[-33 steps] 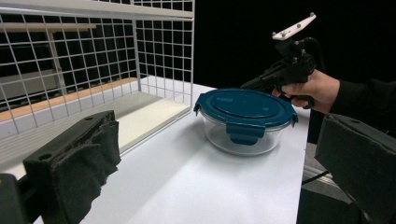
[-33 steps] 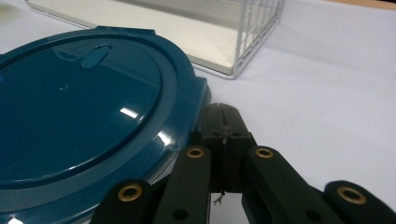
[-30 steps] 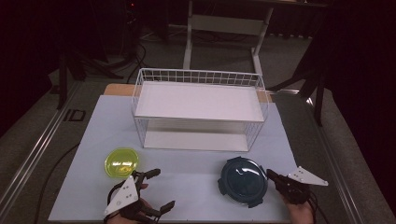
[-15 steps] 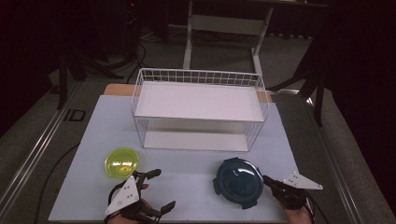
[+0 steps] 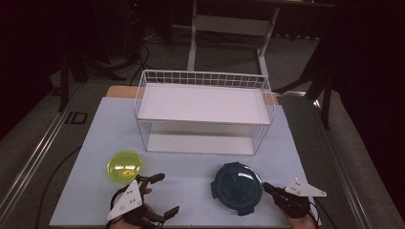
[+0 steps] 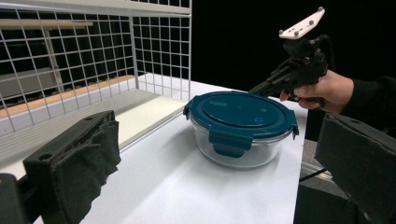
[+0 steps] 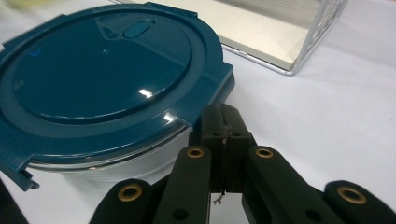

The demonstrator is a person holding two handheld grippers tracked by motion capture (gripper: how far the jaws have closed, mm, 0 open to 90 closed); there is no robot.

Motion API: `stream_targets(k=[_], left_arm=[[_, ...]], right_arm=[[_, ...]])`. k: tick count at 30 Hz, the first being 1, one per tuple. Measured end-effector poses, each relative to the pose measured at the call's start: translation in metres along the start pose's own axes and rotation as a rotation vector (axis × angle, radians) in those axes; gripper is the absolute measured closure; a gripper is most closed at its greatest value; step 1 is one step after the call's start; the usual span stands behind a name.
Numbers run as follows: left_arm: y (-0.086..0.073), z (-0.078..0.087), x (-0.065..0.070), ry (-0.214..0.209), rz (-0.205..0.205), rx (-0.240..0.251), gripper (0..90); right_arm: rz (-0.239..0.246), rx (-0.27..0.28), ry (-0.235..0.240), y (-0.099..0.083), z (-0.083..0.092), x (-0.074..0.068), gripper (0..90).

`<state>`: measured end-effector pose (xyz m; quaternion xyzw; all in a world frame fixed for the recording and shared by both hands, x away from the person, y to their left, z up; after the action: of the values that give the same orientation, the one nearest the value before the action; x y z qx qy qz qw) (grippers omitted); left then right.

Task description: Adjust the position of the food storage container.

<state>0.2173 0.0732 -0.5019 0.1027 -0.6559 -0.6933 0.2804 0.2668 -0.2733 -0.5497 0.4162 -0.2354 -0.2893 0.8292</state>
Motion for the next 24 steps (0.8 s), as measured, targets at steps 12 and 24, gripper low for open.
stream_targets(k=[12, 24], left_arm=[[-0.002, -0.003, 0.002, -0.008, 0.0, -0.009, 0.5], [-0.003, -0.004, 0.002, -0.012, -0.001, -0.018, 0.5]], right_arm=[[-0.009, 0.006, 0.053, 0.005, -0.003, -0.013, 90.0], [0.02, 0.021, 0.13, 0.019, -0.017, -0.036, 90.0]])
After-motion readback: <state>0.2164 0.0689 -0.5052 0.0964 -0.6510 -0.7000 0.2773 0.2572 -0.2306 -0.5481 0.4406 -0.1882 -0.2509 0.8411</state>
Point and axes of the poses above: each handheld gripper's, and its own axes: z roughly backward along the jaws, y roughly out of its top, x roughly to its right, the point moved 8 cm from there along -z, roughly forward along the jaws, and after that the axes turned 11 degrees about z, right-handed, at the moved point
